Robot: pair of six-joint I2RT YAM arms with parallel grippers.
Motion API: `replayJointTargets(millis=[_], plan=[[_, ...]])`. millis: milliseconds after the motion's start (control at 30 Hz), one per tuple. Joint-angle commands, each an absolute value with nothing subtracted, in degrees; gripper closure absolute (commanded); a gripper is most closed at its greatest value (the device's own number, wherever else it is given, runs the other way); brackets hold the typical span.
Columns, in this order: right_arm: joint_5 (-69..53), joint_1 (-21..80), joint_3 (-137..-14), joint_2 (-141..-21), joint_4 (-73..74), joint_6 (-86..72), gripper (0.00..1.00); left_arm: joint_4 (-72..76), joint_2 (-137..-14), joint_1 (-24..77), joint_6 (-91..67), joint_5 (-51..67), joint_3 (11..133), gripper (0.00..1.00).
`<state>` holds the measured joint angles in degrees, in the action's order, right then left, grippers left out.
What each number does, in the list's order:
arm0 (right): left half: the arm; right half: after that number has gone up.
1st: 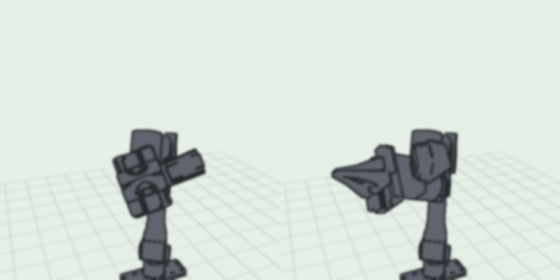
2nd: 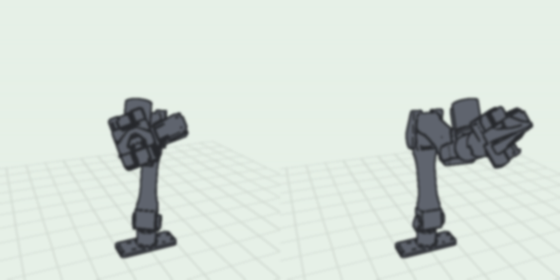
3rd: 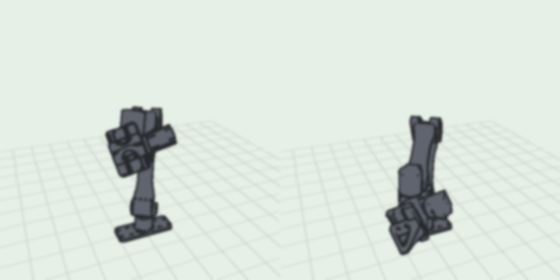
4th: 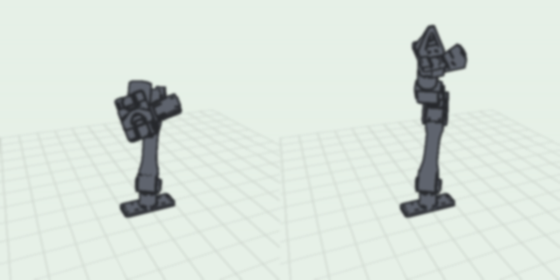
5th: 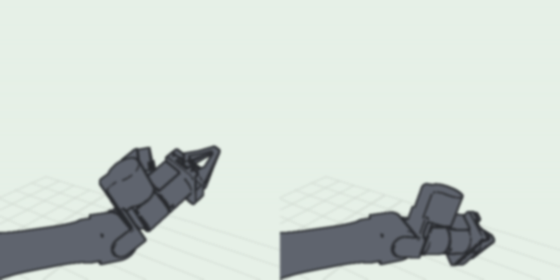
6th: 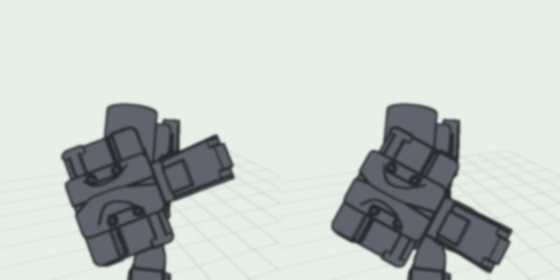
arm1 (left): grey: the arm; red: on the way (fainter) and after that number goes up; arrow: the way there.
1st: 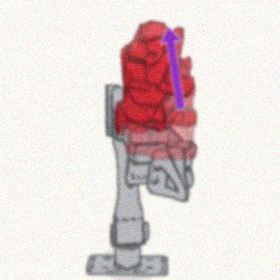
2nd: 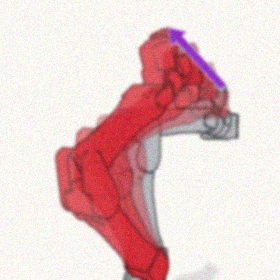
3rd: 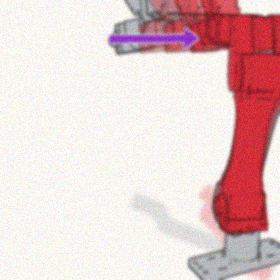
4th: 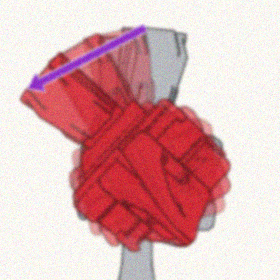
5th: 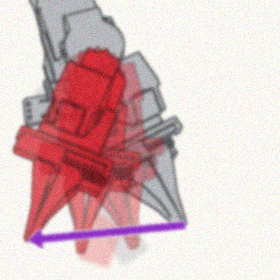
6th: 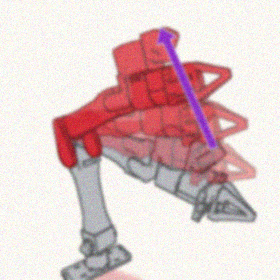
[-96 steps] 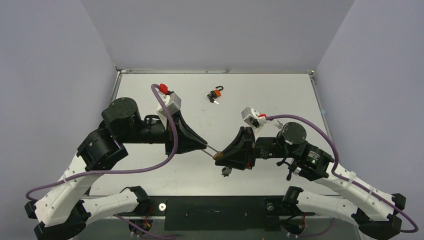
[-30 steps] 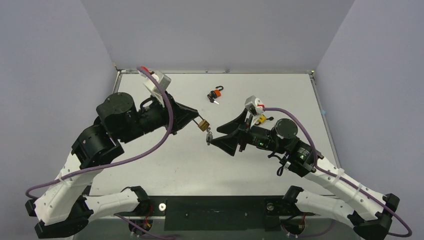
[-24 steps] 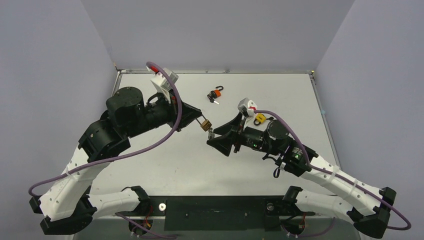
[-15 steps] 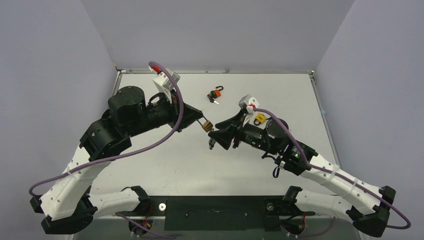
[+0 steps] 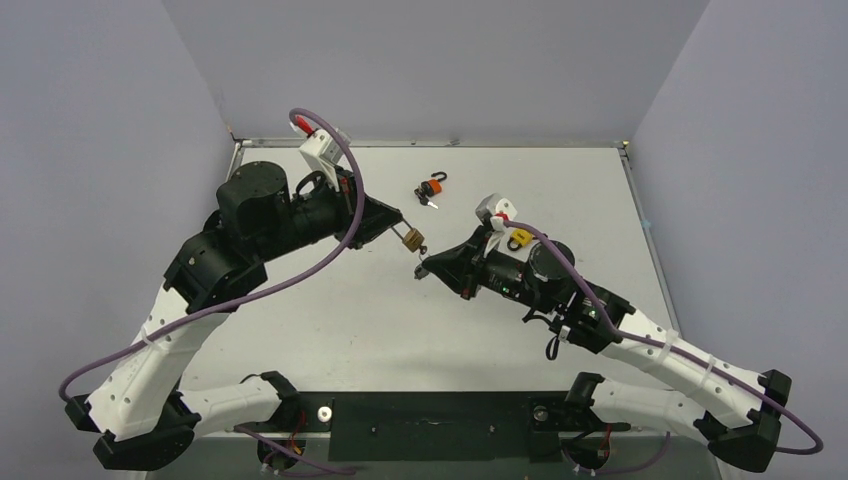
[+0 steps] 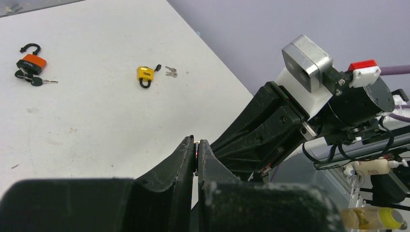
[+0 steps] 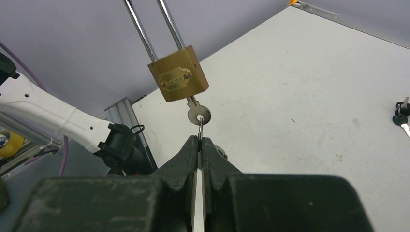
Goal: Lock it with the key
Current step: Lock the lock, then place the lock at the center of the board, then place the key at the center of the board.
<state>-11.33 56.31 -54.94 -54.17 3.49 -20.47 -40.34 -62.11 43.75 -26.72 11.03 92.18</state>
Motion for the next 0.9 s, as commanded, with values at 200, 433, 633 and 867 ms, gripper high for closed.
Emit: replayJointTargets(millis=[200, 433, 633, 867], plan=[[-2.47, 56.43, -48.95, -47.95, 7.18, -22.0, 1.0, -29.19, -63.86, 36.45, -31.34, 19.85, 92.14, 1.0], [20.52, 56.18, -48.34, -45.63, 21.2, -34.95, 1.0, -17.6, -66.56, 35.79, -37.31, 20.82, 80.24, 1.0], [32.41, 52.06, -49.29, -44.86, 40.37, -54.77, 1.0, -3.53, -73.68, 42.95, -43.08, 17.28, 69.36, 1.0], [35.16, 47.0, -45.51, -42.07, 54.65, -69.12, 1.0, 13.93, -89.33, 53.21, -51.22, 14.33, 64.16, 1.0]])
